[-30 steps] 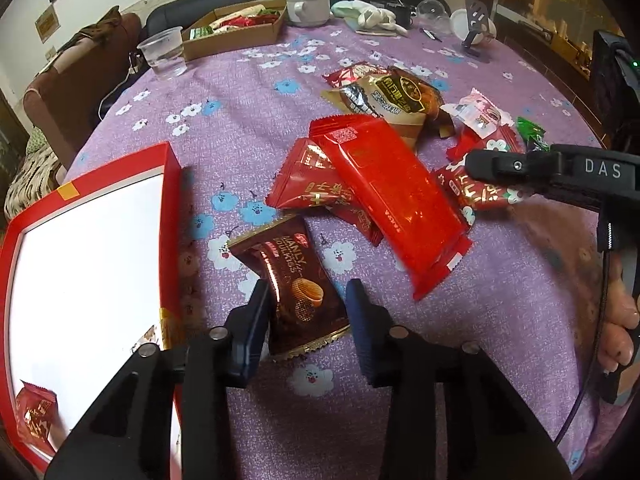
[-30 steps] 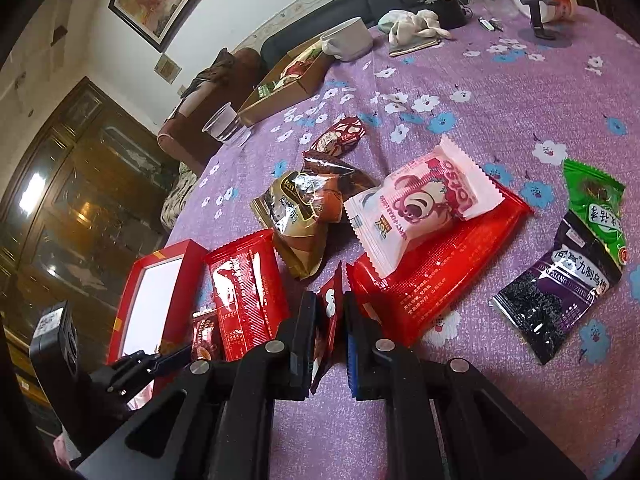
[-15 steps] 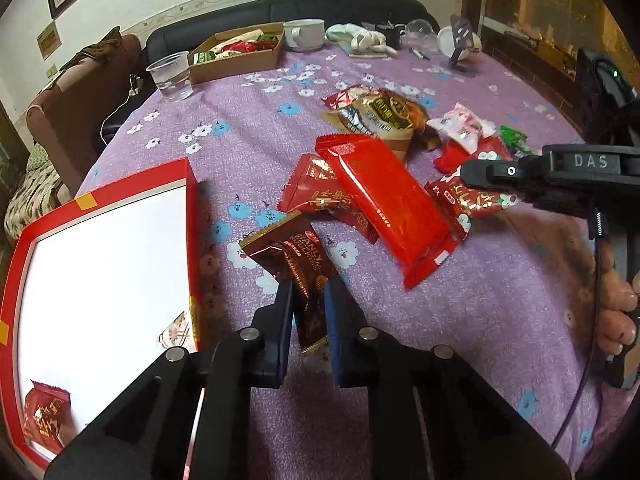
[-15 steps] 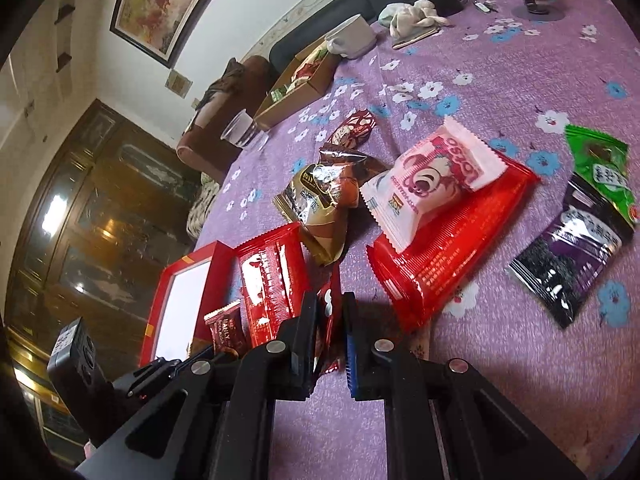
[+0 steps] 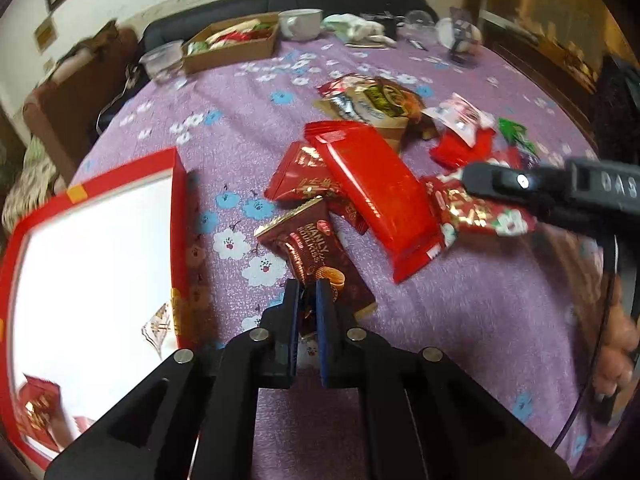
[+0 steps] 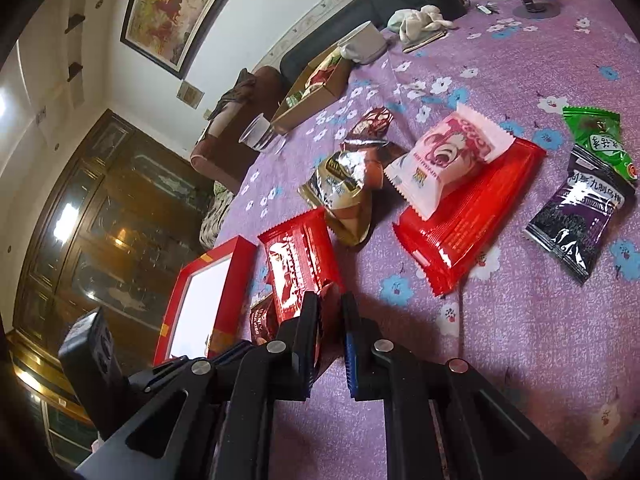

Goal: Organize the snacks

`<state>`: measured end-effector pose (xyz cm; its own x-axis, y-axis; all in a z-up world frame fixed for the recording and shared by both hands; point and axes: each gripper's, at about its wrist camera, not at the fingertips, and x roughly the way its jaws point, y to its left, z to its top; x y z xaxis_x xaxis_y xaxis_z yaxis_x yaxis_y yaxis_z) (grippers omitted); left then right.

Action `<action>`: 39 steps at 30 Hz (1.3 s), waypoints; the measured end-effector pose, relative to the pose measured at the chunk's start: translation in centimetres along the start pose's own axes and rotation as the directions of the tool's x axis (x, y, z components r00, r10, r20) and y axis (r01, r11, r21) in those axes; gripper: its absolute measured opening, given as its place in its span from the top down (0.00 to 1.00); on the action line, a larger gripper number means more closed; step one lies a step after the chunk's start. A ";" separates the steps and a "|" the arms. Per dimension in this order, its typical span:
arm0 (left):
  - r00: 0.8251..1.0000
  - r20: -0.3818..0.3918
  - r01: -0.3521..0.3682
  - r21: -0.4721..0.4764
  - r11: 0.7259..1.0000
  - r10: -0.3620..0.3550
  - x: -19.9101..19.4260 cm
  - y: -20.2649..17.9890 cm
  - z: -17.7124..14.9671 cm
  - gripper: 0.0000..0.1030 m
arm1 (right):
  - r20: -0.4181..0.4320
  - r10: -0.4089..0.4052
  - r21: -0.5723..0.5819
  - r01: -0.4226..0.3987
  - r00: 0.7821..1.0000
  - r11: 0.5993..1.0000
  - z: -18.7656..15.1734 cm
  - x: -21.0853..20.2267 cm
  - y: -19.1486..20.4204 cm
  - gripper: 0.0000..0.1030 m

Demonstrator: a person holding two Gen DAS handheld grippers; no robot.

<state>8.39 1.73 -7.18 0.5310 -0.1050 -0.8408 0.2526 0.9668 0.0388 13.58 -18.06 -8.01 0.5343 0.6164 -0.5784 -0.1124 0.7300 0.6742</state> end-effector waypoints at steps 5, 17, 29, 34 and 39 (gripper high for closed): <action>0.999 0.001 -0.045 -0.039 0.998 0.045 0.6 0.1 -0.4 0.62 | -0.010 -0.008 -0.001 0.008 1.000 1.000 0.1 0.3 -0.1 0.89; 0.998 0.023 -0.051 -0.094 0.994 0.053 1.0 0.2 -2.5 0.00 | -0.025 -0.015 -0.005 0.015 1.000 1.000 -0.1 0.6 -0.1 0.89; 0.993 -0.015 -0.118 -0.132 0.984 0.117 1.9 1.4 0.1 0.16 | -0.030 -0.015 0.008 0.015 0.999 1.000 0.0 0.5 -0.4 0.88; 0.993 -0.047 -0.117 -0.145 0.983 0.111 2.9 1.5 1.5 0.15 | -0.033 -0.014 0.010 0.015 0.999 1.000 -0.1 0.4 -0.3 0.87; 0.993 -0.047 -0.116 -0.179 0.977 0.109 3.6 1.5 2.3 0.15 | -0.036 -0.011 0.014 0.012 0.999 1.000 -0.1 0.5 -0.4 0.87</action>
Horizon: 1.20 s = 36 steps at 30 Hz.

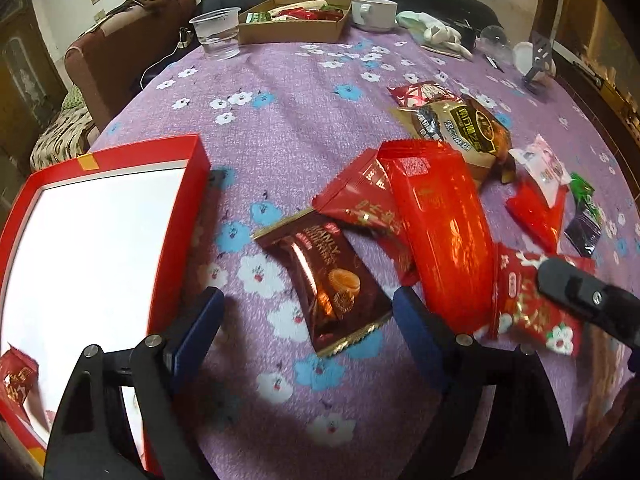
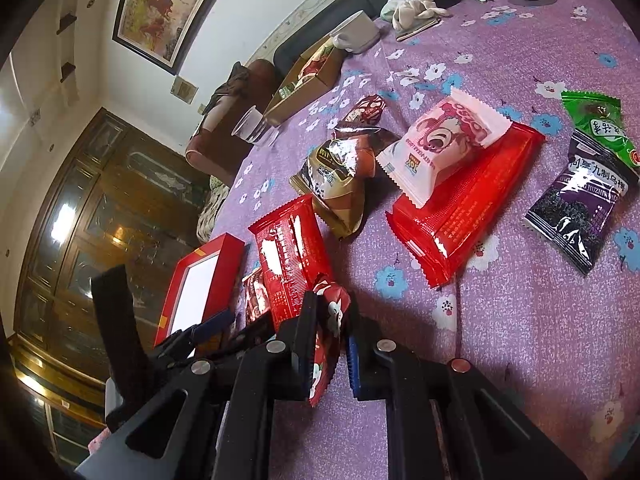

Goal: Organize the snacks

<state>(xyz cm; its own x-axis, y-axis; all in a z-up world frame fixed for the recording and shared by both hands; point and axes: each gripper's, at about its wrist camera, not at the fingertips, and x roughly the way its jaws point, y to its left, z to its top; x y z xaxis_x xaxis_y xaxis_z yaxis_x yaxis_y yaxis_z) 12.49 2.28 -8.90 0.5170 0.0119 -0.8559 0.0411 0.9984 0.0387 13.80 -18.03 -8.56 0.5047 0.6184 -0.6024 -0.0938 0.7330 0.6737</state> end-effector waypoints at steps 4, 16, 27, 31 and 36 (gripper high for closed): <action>1.000 -0.010 0.005 -0.051 0.999 -0.006 0.6 0.4 0.9 0.15 | -0.006 0.001 0.005 -0.001 1.000 1.000 0.0 0.1 -0.1 0.86; 0.993 0.096 0.057 0.077 0.995 -0.064 -0.2 -0.8 0.5 0.72 | -0.006 -0.004 0.004 0.004 1.000 1.000 0.0 0.0 -0.2 0.87; 0.981 0.080 0.160 0.183 0.970 -0.177 -2.9 -0.8 -2.2 0.77 | 0.001 -0.019 -0.002 0.019 1.000 1.000 -0.7 -0.7 -0.1 0.89; 0.974 0.111 0.172 0.216 0.961 -0.200 -4.8 -0.7 -3.5 0.77 | 0.005 0.004 0.033 -0.005 1.000 0.999 -2.3 -1.8 -0.3 0.90; 0.960 0.141 0.205 0.228 0.952 -0.241 -7.3 0.2 -5.0 0.77 | -0.013 0.036 0.070 -0.035 0.999 0.997 -4.5 -2.6 -0.2 0.90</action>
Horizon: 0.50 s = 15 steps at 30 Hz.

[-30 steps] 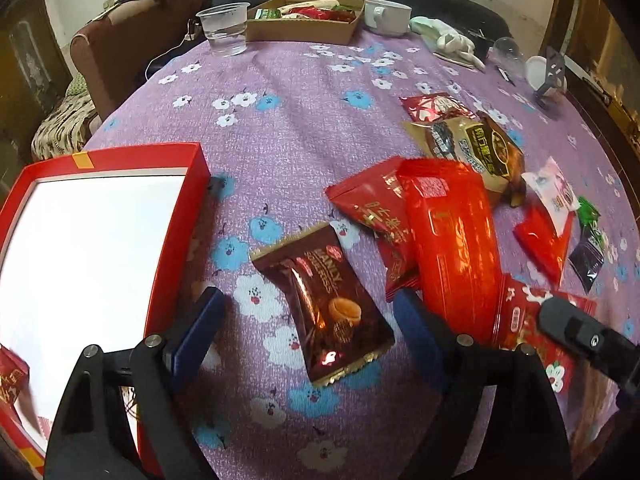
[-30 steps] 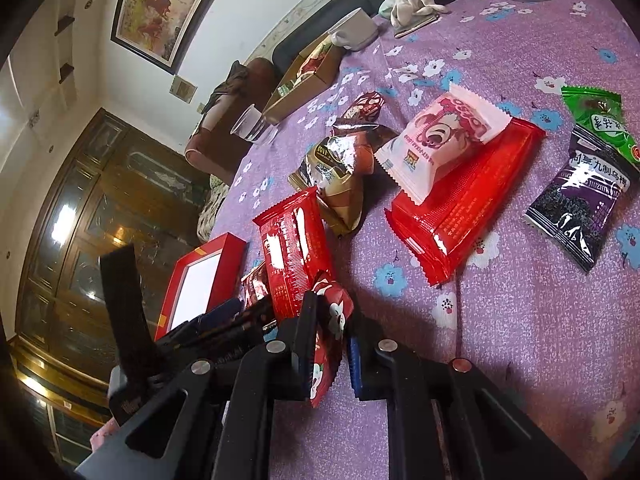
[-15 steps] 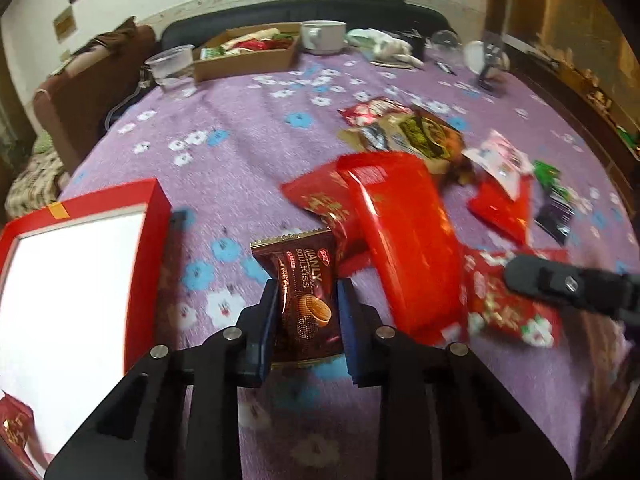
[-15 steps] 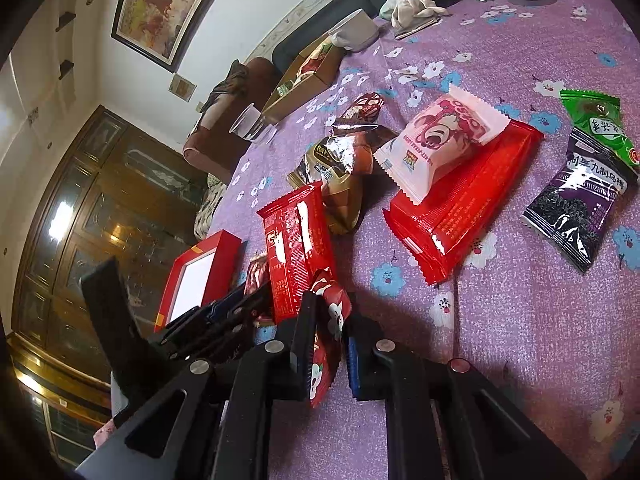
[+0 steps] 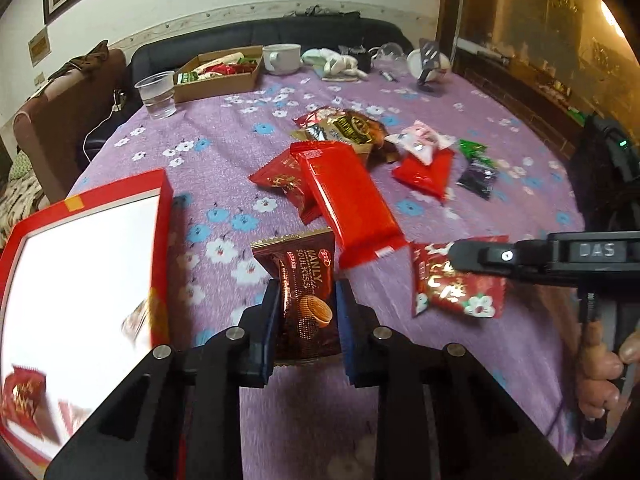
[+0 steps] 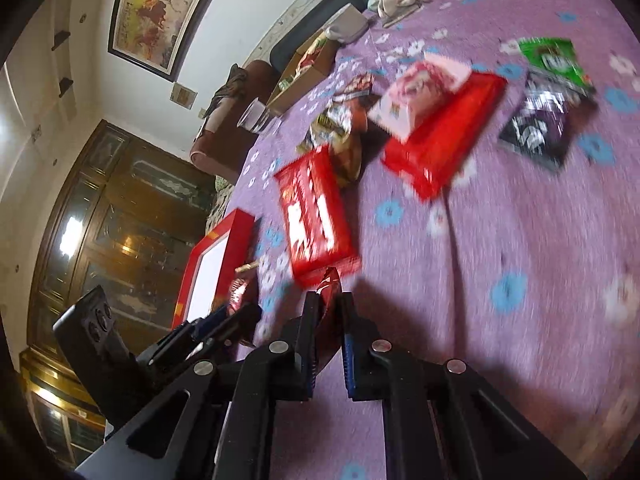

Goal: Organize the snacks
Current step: 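Release the chocolate packet into the tray with the left gripper while the right releases its packet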

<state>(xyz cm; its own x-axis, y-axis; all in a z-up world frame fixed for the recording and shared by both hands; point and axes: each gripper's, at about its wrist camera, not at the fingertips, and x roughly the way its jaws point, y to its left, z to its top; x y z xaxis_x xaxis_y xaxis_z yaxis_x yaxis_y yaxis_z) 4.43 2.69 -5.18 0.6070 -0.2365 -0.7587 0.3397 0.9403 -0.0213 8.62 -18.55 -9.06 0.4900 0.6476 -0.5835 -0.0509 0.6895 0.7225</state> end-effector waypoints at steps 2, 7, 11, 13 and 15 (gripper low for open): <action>1.000 0.030 0.005 0.005 1.000 -0.005 -1.8 0.2 -0.7 0.77 | -0.006 0.017 0.011 -0.017 1.000 1.000 -0.8 -0.4 0.5 0.91; 0.995 0.092 -0.029 -0.007 1.000 0.029 -5.0 2.4 -2.1 0.77 | -0.006 0.040 -0.020 -0.040 0.999 0.999 -1.5 -0.5 3.6 0.91; 0.988 0.119 -0.089 -0.042 0.995 0.093 -6.9 5.3 -3.4 0.77 | -0.027 0.050 -0.080 -0.052 0.998 0.995 -2.3 1.3 7.6 0.91; 0.982 0.124 -0.132 -0.070 0.989 0.140 -7.6 7.4 -4.2 0.77 | -0.044 0.054 -0.104 -0.058 0.998 0.993 -2.8 2.7 9.4 0.91; 0.977 0.118 -0.165 -0.107 0.980 0.178 -8.0 9.4 -4.9 0.77 | -0.060 0.059 -0.125 -0.066 0.996 0.990 -3.4 4.1 11.0 0.91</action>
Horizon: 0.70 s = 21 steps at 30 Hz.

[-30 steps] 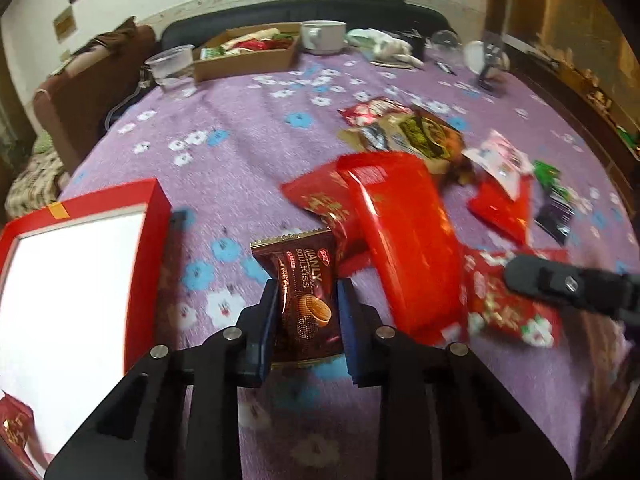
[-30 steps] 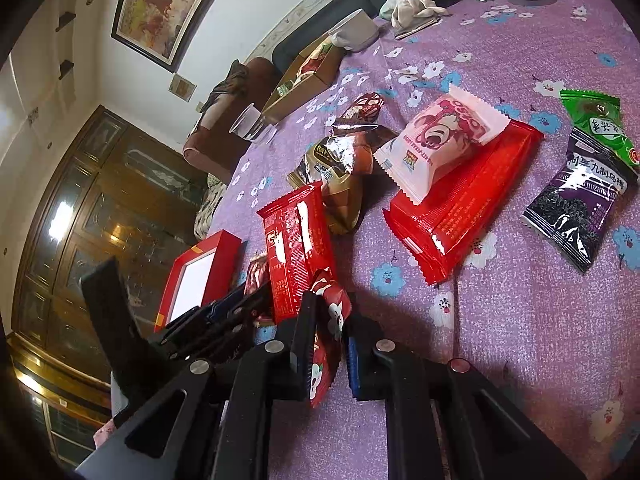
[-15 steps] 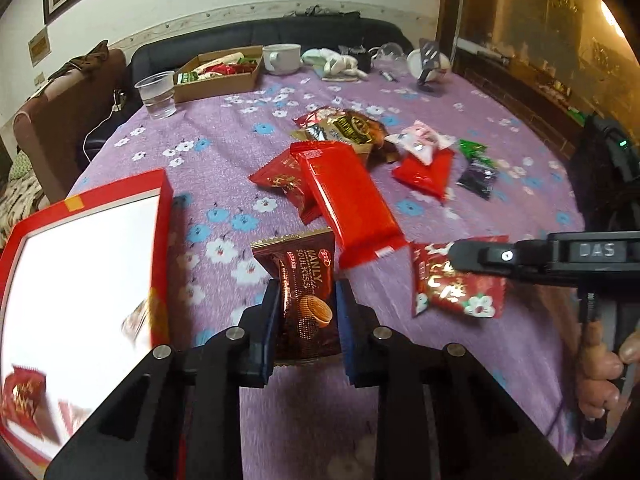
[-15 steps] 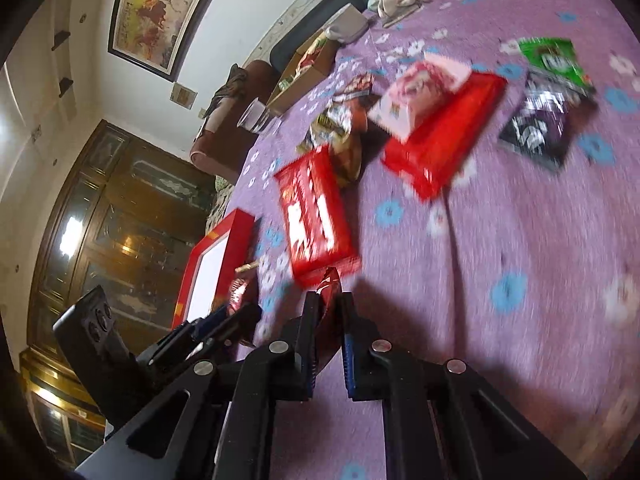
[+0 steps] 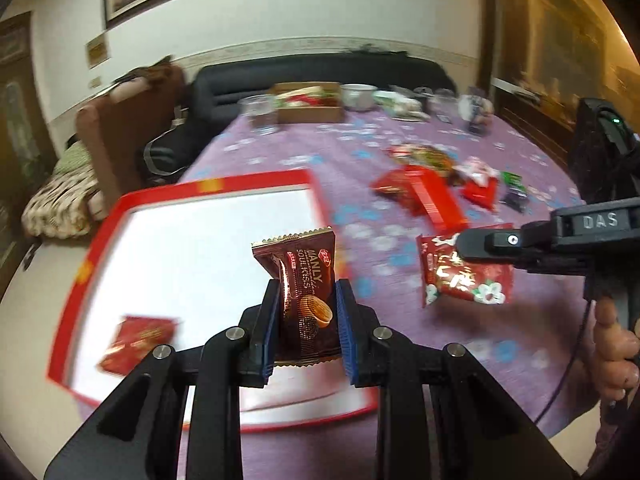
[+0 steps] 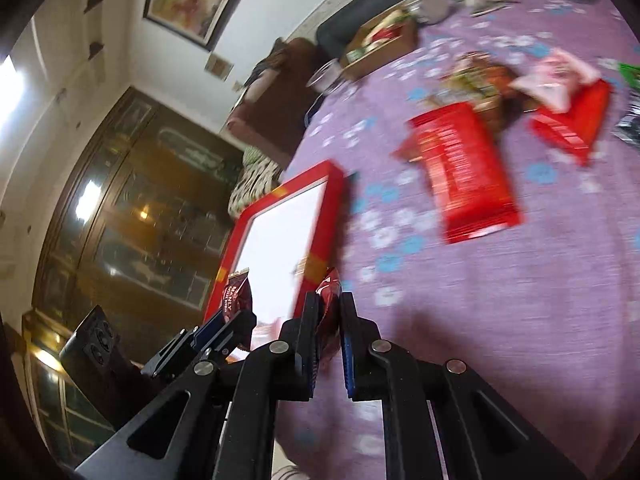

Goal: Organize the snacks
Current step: 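Release the chocolate packet into the tray with the left gripper while the right releases its packet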

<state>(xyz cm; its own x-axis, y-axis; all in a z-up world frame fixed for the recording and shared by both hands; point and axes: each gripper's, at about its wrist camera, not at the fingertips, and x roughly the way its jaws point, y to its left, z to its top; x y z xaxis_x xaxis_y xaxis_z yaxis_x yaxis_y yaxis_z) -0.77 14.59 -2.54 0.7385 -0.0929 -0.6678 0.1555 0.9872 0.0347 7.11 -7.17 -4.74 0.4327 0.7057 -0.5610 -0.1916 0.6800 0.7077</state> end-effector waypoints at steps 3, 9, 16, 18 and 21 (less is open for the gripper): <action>0.998 -0.006 -0.058 -0.039 0.998 0.057 0.1 2.9 -0.7 0.77 | -0.028 -0.002 -0.045 0.001 1.000 0.999 -0.5 2.8 2.6 0.91; 0.993 -0.042 -0.118 -0.102 0.988 0.114 0.9 6.9 -2.1 0.77 | -0.098 -0.029 -0.115 0.017 0.995 0.993 -1.3 8.3 6.5 0.91; 0.977 -0.049 -0.213 -0.088 0.973 0.210 1.2 8.1 -2.4 0.74 | -0.111 -0.029 -0.172 0.009 0.993 0.985 -1.7 11.1 9.8 0.87; 0.969 -0.049 -0.247 -0.088 0.965 0.244 1.0 8.4 -2.5 0.51 | -0.092 -0.006 -0.168 -0.009 0.996 0.986 -1.7 10.6 10.0 0.86; 0.956 -0.017 -0.295 -0.101 0.950 0.294 0.4 8.8 -2.5 0.24 | -0.039 0.022 -0.131 -0.027 0.999 0.991 -0.9 9.0 9.2 0.72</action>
<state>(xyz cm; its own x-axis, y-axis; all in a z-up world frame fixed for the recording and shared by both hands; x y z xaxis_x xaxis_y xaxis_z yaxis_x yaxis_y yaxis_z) -0.73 23.54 -4.31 0.7401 0.2041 -0.6407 -0.1357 0.9786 0.1550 8.41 5.66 -3.67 0.3935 0.7278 -0.5616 -0.3170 0.6809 0.6603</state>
